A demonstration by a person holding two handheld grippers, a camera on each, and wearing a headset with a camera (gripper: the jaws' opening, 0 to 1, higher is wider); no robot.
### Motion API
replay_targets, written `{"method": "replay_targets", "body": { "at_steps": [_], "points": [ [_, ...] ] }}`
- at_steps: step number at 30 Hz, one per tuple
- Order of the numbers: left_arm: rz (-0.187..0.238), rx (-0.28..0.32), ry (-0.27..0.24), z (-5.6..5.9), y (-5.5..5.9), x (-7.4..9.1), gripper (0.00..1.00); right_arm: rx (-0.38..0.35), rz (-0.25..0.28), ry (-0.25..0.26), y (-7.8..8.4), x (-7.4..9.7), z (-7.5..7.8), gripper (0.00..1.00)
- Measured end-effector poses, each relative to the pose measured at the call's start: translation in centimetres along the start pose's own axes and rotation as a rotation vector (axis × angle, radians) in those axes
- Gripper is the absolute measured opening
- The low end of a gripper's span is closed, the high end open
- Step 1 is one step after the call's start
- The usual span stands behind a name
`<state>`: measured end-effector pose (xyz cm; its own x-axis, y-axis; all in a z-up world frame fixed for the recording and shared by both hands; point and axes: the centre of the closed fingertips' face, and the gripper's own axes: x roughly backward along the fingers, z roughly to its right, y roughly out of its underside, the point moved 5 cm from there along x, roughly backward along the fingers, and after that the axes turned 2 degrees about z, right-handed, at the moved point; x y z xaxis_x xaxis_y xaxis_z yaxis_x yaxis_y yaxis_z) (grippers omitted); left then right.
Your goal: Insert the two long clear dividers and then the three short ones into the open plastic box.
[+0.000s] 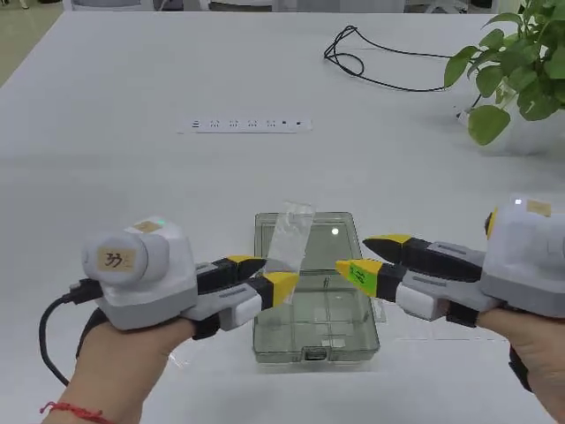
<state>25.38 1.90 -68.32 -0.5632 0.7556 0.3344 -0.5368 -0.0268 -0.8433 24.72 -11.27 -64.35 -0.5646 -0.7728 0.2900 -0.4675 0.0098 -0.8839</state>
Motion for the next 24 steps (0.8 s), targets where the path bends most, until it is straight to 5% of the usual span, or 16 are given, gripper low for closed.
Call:
{"method": "replay_targets", "body": {
  "at_steps": [24],
  "points": [
    [-0.014, -0.128, 0.030, 1.9, -0.3, -1.0, 0.30, -0.157, -0.011, 0.063, 1.3, -2.0, -0.6, 0.14]
  ]
}}
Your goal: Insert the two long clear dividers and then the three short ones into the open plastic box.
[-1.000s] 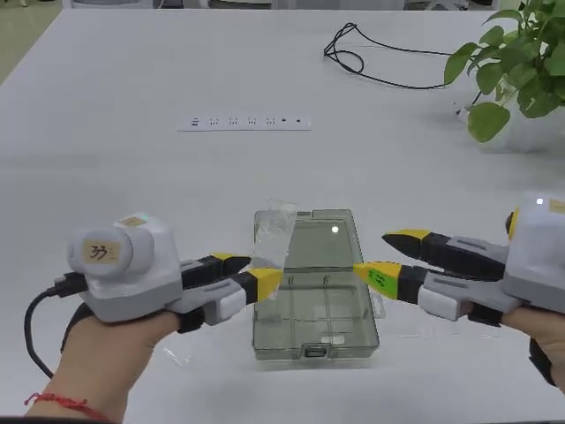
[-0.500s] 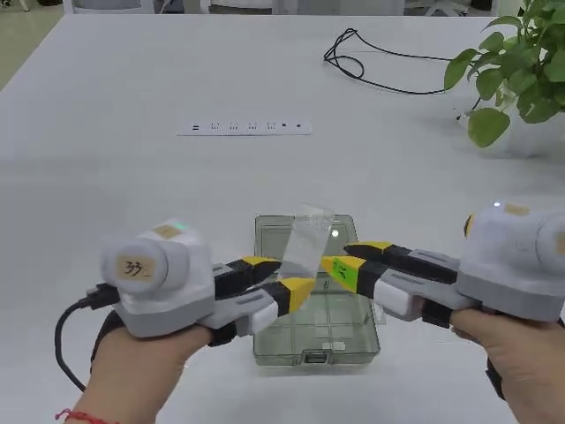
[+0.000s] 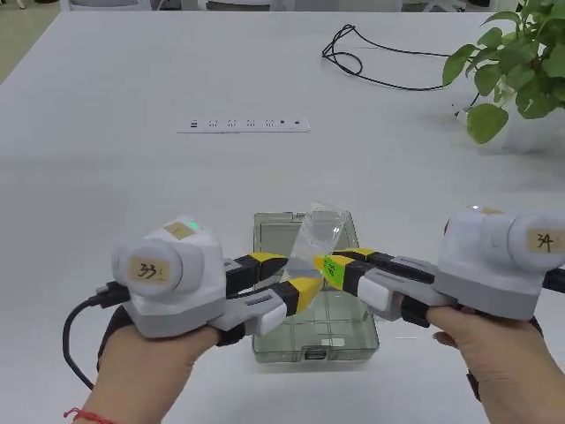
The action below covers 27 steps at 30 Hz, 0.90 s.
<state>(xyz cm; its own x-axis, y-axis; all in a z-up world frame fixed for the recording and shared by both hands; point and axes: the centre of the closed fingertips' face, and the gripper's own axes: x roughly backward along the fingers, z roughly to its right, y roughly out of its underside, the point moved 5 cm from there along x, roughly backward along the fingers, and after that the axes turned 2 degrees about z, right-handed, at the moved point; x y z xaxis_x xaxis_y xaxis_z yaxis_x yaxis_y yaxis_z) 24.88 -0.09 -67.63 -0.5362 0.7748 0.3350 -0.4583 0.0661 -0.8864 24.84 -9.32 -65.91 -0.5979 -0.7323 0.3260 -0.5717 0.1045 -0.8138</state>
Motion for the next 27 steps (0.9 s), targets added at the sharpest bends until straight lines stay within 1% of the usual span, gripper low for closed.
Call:
{"method": "replay_targets", "body": {
  "at_steps": [3, 6, 9, 10, 12, 13, 14, 15, 18, 21, 25, 27],
  "points": [
    [0.002, 0.000, 0.002, 0.07, -0.06, -0.02, 0.30, -0.010, -0.002, 0.004, 0.12, -0.13, 0.06, 0.13],
    [0.004, 0.002, 0.001, 0.00, -0.02, -0.04, 0.30, -0.029, 0.002, 0.010, 0.16, -0.18, -0.04, 0.08],
    [0.007, 0.007, -0.001, -0.02, 0.01, -0.10, 0.30, -0.044, 0.005, 0.019, 0.15, -0.20, -0.10, 0.07],
    [0.009, 0.003, 0.002, 0.00, 0.00, -0.13, 0.30, -0.044, 0.010, 0.027, 0.11, -0.26, -0.10, 0.07],
    [0.010, -0.004, -0.010, -0.26, 0.04, -0.05, 0.25, -0.052, 0.008, 0.027, 0.08, -0.28, -0.13, 0.07],
    [0.021, 0.007, -0.006, -0.29, -0.05, 0.00, 0.26, -0.054, 0.009, 0.026, 0.04, -0.27, -0.14, 0.07],
    [0.030, 0.034, 0.005, -0.17, -0.17, -0.01, 0.27, -0.054, 0.010, 0.026, -0.01, -0.26, -0.15, 0.06],
    [0.032, 0.044, 0.006, -0.17, -0.22, 0.04, 0.28, -0.050, 0.008, 0.026, -0.04, -0.27, -0.15, 0.06],
    [0.024, 0.014, 0.005, -0.11, -0.15, 0.00, 0.29, -0.054, 0.008, 0.025, -0.06, -0.32, -0.20, 0.06],
    [0.029, 0.031, 0.012, 0.04, -0.20, -0.05, 0.31, -0.053, 0.008, 0.028, -0.15, -0.34, -0.22, 0.07],
    [0.023, 0.028, 0.021, 0.15, 0.00, -0.06, 0.31, -0.050, 0.004, 0.030, -0.21, -0.36, -0.17, 0.07],
    [0.021, 0.026, 0.026, 0.17, 0.13, -0.03, 0.31, -0.043, -0.007, 0.029, -0.17, -0.34, -0.25, 0.07]
  ]
}}
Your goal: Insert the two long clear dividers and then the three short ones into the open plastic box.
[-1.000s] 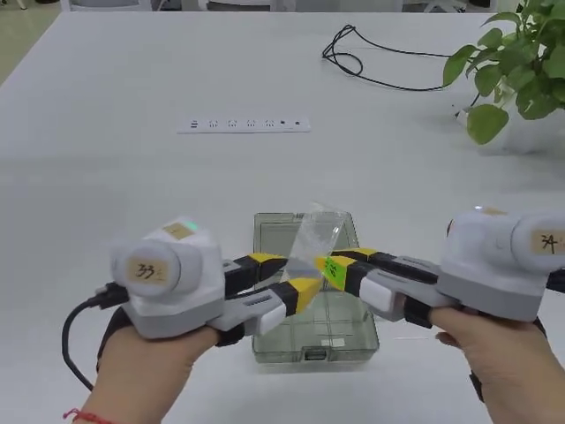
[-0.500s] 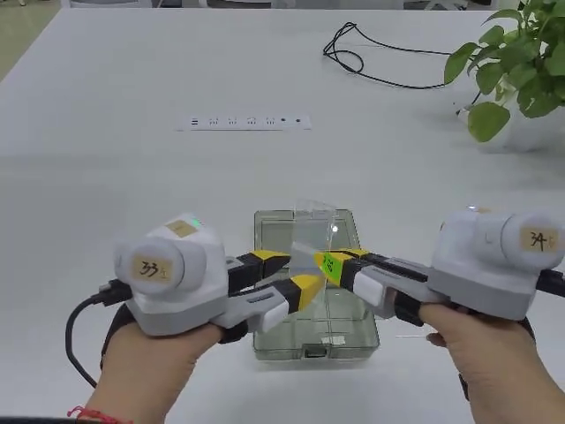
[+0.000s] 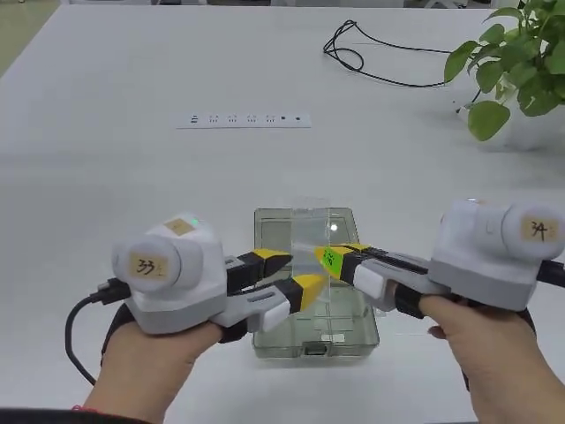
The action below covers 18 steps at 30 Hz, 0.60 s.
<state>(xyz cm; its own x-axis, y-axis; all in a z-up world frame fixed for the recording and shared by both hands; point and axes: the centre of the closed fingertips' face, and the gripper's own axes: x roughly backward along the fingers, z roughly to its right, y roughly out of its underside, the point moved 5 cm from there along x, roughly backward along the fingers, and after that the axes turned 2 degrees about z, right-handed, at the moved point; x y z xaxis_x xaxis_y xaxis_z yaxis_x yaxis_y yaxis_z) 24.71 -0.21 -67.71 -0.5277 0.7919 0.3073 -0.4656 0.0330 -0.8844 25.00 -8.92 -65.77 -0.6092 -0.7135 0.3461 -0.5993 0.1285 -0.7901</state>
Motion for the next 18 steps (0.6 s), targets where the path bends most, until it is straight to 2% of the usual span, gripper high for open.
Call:
{"method": "replay_targets", "body": {
  "at_steps": [3, 10, 18],
  "points": [
    [0.000, -0.015, 0.003, -0.2, 0.1, 0.2, 0.30, -0.008, -0.012, -0.008, 0.1, 0.0, -0.1, 0.07],
    [-0.009, -0.057, 0.010, -0.9, 0.5, 0.9, 0.35, -0.003, -0.017, 0.013, -0.3, 0.3, 0.3, 0.07],
    [-0.031, -0.116, 0.021, -2.2, 1.3, 2.1, 0.47, -0.012, -0.058, 0.058, -0.7, 0.8, 1.7, 0.07]
  ]
}}
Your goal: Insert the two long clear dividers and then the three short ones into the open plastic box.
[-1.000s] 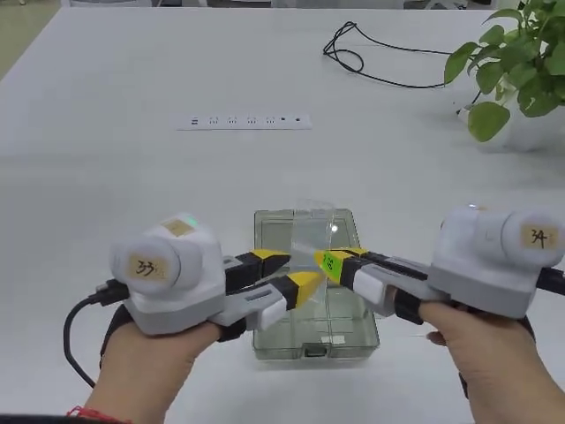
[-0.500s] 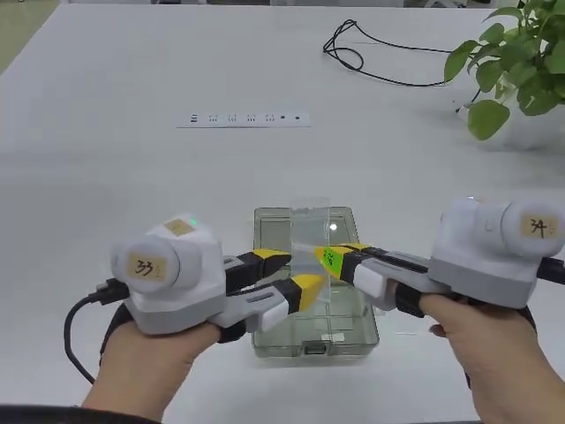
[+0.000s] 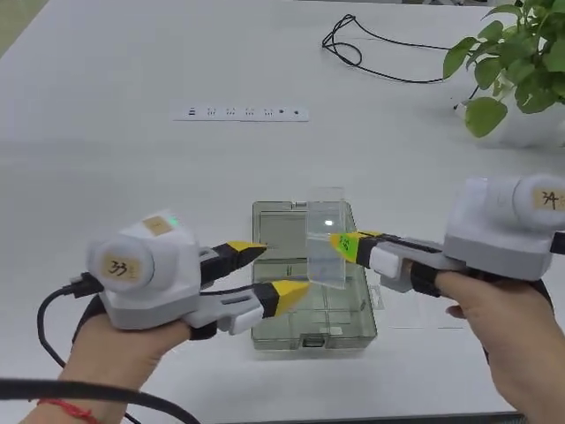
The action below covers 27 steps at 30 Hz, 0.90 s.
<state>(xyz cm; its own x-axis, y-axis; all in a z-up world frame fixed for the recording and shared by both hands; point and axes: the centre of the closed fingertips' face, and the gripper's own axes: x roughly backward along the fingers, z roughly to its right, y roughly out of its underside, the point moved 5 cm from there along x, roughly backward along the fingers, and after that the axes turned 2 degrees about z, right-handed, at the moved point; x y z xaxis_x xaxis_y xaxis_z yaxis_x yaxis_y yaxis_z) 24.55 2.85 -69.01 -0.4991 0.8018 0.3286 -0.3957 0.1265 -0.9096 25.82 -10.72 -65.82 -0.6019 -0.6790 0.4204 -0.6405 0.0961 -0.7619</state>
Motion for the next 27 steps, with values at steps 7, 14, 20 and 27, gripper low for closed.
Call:
{"method": "replay_targets", "body": {
  "at_steps": [7, 14, 20, 27],
  "points": [
    [-0.022, -0.064, 0.027, -0.2, 1.0, 0.8, 0.59, -0.023, -0.060, 0.030, -0.1, 0.0, 0.9, 0.07],
    [-0.050, -0.085, 0.057, -0.5, 2.2, 1.3, 0.70, -0.055, -0.158, 0.071, -0.2, -0.3, 2.0, 0.07],
    [-0.066, -0.122, 0.087, -0.6, 3.1, 1.6, 0.82, -0.099, -0.274, 0.134, 0.0, -0.7, 3.2, 0.07],
    [-0.080, -0.132, 0.100, -0.6, 3.7, 1.8, 0.86, -0.187, -0.397, 0.200, 1.1, -1.1, 3.5, 0.07]
  ]
}}
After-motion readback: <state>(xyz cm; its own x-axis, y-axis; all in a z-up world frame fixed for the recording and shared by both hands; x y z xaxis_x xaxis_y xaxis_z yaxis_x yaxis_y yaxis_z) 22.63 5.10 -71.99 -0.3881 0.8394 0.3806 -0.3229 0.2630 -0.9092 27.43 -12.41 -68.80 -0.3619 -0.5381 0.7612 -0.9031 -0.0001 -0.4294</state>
